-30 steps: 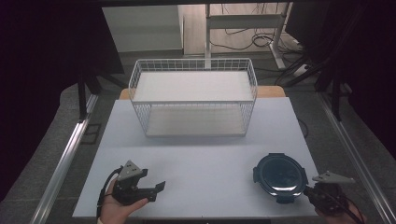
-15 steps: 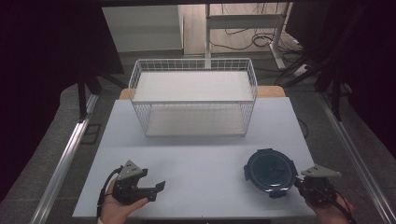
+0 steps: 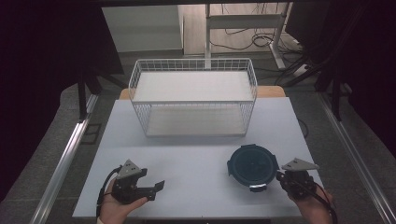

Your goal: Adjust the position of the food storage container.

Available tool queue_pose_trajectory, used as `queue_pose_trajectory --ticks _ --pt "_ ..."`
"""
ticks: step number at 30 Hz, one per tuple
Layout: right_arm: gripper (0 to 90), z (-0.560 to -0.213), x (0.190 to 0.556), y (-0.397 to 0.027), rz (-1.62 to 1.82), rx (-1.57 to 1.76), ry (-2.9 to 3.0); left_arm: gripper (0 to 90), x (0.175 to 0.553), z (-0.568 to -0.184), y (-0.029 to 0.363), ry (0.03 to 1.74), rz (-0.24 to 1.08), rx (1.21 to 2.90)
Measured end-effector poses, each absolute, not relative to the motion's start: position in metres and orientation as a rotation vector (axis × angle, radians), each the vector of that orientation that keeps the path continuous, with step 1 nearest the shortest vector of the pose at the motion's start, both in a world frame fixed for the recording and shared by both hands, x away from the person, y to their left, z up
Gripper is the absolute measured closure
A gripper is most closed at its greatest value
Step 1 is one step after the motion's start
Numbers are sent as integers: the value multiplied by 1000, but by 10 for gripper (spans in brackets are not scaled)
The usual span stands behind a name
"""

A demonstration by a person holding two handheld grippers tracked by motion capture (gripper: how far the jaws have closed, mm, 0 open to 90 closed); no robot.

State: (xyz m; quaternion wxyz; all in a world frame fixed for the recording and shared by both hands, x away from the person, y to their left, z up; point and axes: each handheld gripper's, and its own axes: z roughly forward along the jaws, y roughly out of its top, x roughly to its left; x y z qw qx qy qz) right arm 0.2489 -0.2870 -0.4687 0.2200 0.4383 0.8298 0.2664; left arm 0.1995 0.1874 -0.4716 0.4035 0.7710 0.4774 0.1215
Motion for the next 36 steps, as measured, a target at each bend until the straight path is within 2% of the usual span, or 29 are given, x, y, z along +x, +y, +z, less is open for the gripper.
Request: queue_pose_trajectory --ticks 17,36 --pt "899 -480 258 -235 685 1071 2409 202 199 -469 192 1212 317 1934" --pt "899 -485 267 -202 695 1021 2422 202 199 -470 193 1221 315 1933"
